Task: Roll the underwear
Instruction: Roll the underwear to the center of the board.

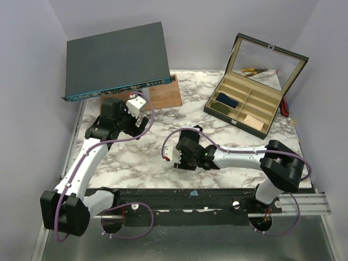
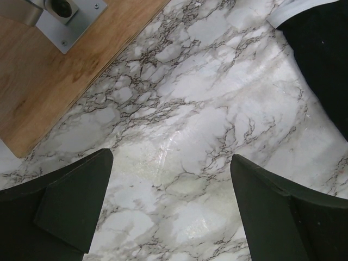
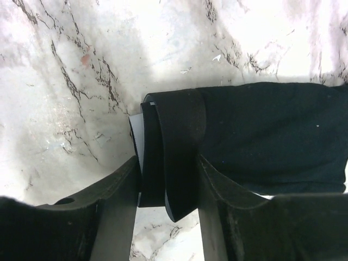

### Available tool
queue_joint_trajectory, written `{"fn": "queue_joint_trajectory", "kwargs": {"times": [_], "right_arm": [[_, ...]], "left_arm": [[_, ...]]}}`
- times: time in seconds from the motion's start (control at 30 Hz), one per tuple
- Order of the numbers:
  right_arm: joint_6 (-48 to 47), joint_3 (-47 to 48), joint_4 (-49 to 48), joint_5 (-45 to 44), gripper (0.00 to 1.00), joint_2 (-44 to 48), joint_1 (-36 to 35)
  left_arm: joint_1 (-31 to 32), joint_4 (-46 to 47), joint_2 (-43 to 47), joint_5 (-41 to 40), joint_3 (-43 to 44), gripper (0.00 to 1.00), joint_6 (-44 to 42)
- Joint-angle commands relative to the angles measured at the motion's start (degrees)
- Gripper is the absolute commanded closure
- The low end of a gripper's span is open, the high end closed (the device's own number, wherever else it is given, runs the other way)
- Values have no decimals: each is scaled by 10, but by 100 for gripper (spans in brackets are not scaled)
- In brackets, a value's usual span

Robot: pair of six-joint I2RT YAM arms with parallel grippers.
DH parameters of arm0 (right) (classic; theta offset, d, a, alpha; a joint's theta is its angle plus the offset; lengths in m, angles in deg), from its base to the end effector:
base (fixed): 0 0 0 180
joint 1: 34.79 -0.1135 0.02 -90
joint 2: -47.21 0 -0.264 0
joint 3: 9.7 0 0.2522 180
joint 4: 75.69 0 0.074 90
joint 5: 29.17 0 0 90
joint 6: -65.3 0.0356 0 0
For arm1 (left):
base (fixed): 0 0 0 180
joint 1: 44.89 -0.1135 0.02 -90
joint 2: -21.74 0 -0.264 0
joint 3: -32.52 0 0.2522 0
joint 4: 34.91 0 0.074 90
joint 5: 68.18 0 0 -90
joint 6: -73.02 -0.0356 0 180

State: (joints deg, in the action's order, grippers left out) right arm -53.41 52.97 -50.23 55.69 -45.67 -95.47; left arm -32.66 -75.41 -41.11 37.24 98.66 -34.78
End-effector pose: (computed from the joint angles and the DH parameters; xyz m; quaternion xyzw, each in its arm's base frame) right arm 0.1560 0.2713 0.1599 -0.6619 0.6878 0.0400 0.2952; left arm 0.2302 -0.0596 0.2974 0.2876 0.8419 -0.0986 0.4459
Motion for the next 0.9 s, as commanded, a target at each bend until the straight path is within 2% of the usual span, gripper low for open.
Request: {"fn": "queue_joint_trajectory", "kwargs": {"times": [0.0,0.2,0.4,0.6,0.7,0.87], "right_arm": [[7,-28,13,-4,57,-10,-1],[11,-20,41,58,71,2,18],[8,14,95,193,85,21,83],[-15,88,194,362,91,-16,166],[-40,141,263,435,93,-56,203],[-118,237,406,547,94,-167,264]], "left_arm": [[0,-7,2,-9,8,1,-11],[0,-3,17,1,-8,1,-24],[0,10,57,23,-50,1,-49],[8,4,85,83,-74,1,-66],[35,9,101,91,-90,1,-81],[136,40,130,68,-132,1,-122]]}}
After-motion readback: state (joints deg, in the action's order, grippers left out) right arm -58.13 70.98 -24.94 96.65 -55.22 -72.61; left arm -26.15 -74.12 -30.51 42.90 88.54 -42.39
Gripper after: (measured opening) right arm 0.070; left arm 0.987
